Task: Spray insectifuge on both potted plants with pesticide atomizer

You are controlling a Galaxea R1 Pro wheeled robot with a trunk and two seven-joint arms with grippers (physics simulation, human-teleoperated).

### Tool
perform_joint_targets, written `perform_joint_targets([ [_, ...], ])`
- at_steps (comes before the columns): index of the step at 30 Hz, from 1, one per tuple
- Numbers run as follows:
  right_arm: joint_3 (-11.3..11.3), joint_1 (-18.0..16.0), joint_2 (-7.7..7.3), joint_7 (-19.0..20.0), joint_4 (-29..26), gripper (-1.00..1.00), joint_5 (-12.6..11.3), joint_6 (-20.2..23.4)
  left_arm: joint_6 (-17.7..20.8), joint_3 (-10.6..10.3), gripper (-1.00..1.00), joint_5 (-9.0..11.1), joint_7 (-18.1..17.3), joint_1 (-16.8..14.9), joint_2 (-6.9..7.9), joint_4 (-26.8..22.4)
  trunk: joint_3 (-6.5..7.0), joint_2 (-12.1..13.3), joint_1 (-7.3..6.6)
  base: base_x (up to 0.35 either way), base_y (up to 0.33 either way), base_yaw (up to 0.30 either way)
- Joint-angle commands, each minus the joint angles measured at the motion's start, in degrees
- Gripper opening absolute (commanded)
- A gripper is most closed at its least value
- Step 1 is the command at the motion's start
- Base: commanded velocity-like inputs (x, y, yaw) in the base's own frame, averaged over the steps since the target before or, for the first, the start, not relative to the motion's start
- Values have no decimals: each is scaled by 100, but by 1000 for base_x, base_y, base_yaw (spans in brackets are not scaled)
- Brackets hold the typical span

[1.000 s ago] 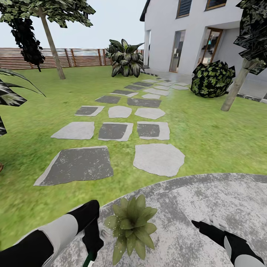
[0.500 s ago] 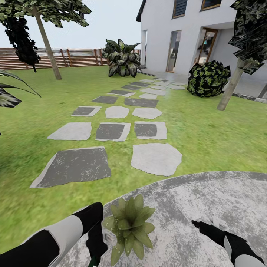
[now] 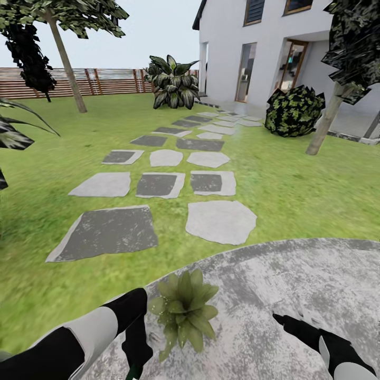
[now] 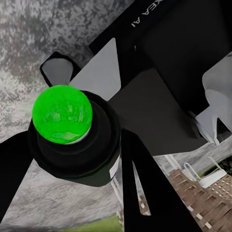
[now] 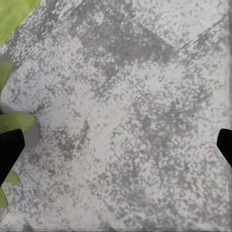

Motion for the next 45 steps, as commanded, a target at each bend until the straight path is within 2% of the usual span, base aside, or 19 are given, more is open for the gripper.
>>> perform_joint_targets([
  [1,-48,-7,4,45,-10,100,35,29,39,18,-100,-60,-50,-2,0,-9,-5,-3,-4,-251,0,-1],
  [18,-48,-7,6,44,-10,100,35,29,56,53,-100,-75,-58,-88,-9,-378,-80,-3,-4,-25,0,0],
  [24,-48,-7,7,44,-10,100,35,28,65,53,-100,-70,-75,-473,-17,-380,-81,-3,-4,0,0,0],
  [27,-48,-7,11,44,-10,100,35,30,66,53,-100,-69,-76,-535,-18,-380,-81,-3,-4,0,0,0],
  [33,-43,-7,13,50,-10,100,55,30,66,53,-100,-69,-98,-971,-23,-372,-81,-3,-4,0,0,0],
  [45,-31,-7,13,45,-10,100,61,29,66,22,-100,-69,-103,-1066,-60,-321,-90,-3,-4,0,0,16],
])
